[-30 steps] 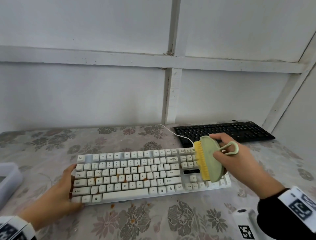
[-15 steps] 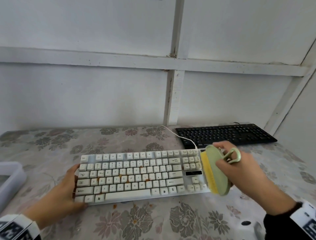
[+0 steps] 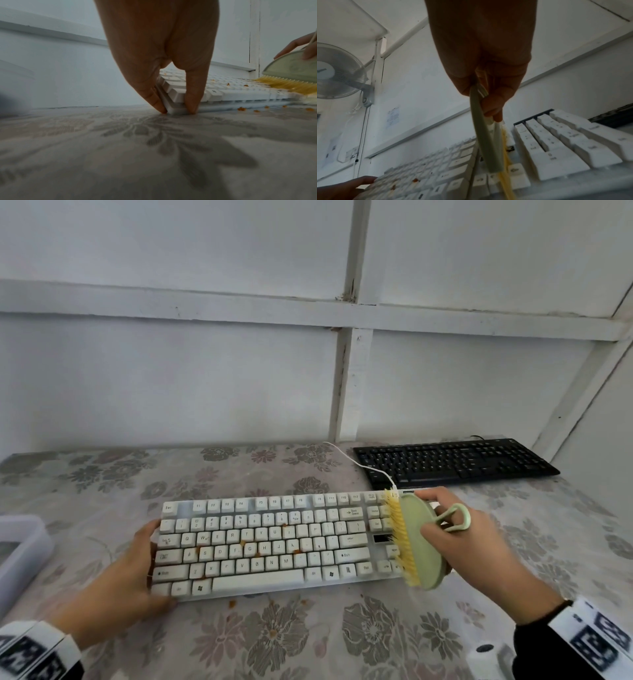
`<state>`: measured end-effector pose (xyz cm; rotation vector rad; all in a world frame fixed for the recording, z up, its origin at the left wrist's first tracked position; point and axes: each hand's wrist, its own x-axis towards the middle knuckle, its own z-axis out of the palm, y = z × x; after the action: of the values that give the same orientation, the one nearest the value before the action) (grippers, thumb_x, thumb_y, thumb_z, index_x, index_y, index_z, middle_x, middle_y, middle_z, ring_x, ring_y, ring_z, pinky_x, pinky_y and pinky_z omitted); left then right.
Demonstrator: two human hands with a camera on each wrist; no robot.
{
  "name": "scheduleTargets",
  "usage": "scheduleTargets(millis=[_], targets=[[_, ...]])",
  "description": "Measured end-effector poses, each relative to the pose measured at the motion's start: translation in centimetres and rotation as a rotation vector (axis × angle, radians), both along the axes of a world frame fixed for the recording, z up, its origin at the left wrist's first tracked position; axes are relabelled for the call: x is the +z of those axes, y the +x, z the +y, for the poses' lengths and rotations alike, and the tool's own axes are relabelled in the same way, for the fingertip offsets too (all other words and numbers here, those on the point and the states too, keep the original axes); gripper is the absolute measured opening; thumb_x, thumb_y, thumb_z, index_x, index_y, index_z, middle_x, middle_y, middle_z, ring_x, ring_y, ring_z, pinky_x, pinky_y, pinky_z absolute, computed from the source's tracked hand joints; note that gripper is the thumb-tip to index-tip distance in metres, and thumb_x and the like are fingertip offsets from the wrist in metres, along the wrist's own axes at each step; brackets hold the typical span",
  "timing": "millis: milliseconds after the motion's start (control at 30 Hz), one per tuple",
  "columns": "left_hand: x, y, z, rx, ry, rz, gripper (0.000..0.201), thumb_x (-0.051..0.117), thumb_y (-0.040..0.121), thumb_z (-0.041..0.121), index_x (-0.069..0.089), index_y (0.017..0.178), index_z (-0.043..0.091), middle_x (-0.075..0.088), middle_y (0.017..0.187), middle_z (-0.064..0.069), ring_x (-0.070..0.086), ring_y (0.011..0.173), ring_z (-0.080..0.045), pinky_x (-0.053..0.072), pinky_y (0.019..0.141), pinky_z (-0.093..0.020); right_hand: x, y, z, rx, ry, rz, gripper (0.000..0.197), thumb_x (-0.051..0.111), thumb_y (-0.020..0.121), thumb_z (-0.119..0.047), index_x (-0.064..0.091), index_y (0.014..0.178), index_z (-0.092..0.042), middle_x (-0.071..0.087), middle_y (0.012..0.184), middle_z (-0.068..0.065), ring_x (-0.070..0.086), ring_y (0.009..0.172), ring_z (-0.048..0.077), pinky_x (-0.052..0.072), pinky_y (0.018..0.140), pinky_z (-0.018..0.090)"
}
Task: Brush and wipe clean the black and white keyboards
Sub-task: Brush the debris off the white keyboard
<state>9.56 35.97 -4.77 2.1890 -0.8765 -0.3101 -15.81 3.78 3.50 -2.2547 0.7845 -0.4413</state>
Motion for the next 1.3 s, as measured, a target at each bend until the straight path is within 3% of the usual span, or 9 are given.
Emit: scheduleTargets(millis=[133,200,300,467,633,733,867,1067,1300], targets=[[0.4,-0.3,-0.1,0.007,-0.019,0.021,0.101,0.078,0.041,0.032,0.008,0.087,0.088,0.054,0.107,0.015,0.062,0.092,-0.006,0.049,0.08,-0.025,0.2,0.0,0.4,0.028,0.023,0.054,0.033,0.053,0.085,-0.007,0.054,0.094,-0.039,0.06,0.07,0.016,0.044,0.049,0.017,0.044,0.042,0.028],[0.4,-0.3,-0.1,-0.004,-0.009,-0.002,0.107,0.082,0.049,0.022,0.006,0.085,0.088,0.053,0.107,0.016,0.061,0.092,-0.005,0.048,0.082,-0.024,1.0,-0.1,0.6,0.046,0.035,0.079,0.03,0.053,0.085,-0.006,0.056,0.099,-0.033,0.061,0.074,0.02,0.047,0.05,0.019,0.045,0.039,0.024],[0.2,-0.1,-0.1,-0.014,0.027,-0.025,0.113,0.082,0.06,0.014,0.0,0.085,0.087,0.053,0.104,0.019,0.06,0.091,-0.002,0.045,0.077,-0.018,2.7,0.0,0.0,-0.001,0.024,0.018,0.03,0.054,0.085,-0.006,0.059,0.103,-0.029,0.062,0.078,0.008,0.052,0.055,0.018,0.041,0.038,0.018],[0.0,0.0,0.1,0.007,0.013,-0.006,0.105,0.081,0.047,0.029,0.003,0.089,0.086,0.057,0.106,0.015,0.064,0.092,-0.007,0.05,0.083,-0.026,3.0,1.3,-0.5,-0.05,-0.031,-0.066,0.036,0.054,0.085,-0.008,0.056,0.11,-0.033,0.064,0.09,-0.002,0.056,0.062,0.018,0.044,0.042,0.021],[-0.1,0.2,0.1,0.003,0.031,-0.015,0.112,0.082,0.055,0.013,0.004,0.086,0.087,0.057,0.105,0.014,0.063,0.09,-0.007,0.051,0.082,-0.028,0.9,0.1,0.1,-0.006,-0.005,0.032,0.032,0.054,0.086,-0.008,0.056,0.105,-0.034,0.061,0.071,0.003,0.049,0.051,0.017,0.044,0.044,0.029],[-0.1,0.0,0.1,0.008,0.035,-0.02,0.107,0.079,0.047,0.023,0.003,0.088,0.087,0.056,0.104,0.013,0.063,0.09,-0.008,0.052,0.083,-0.03,0.9,-0.7,0.4,0.024,0.053,0.044,0.032,0.054,0.085,-0.005,0.06,0.098,-0.034,0.056,0.06,0.004,0.042,0.044,0.012,0.041,0.041,0.024],[0.2,-0.2,0.1,0.013,0.032,0.015,0.107,0.081,0.053,0.015,0.009,0.101,0.078,0.058,0.104,0.01,0.065,0.086,-0.008,0.054,0.082,-0.034,2.7,-0.5,0.0,-0.009,0.027,-0.031,0.034,0.055,0.084,-0.004,0.061,0.096,-0.035,0.061,0.068,0.004,0.049,0.048,0.011,0.039,0.04,0.023],[0.4,-0.6,-0.1,0.001,-0.044,0.031,0.093,0.075,0.036,0.046,0.012,0.092,0.085,0.058,0.107,0.011,0.065,0.09,0.0,0.052,0.075,-0.025,2.4,0.7,-0.2,-0.063,0.019,-0.103,0.04,0.054,0.085,-0.004,0.057,0.107,-0.037,0.065,0.082,0.002,0.056,0.062,0.023,0.05,0.05,0.04],[0.3,-0.4,0.0,0.006,0.008,0.005,0.1,0.079,0.029,0.059,0.005,0.091,0.087,0.057,0.108,0.015,0.065,0.091,-0.008,0.052,0.084,-0.028,1.0,-1.2,0.4,0.034,0.087,0.058,0.037,0.055,0.085,-0.003,0.061,0.102,-0.036,0.049,0.053,0.001,0.034,0.042,0.01,0.032,0.038,0.019]])
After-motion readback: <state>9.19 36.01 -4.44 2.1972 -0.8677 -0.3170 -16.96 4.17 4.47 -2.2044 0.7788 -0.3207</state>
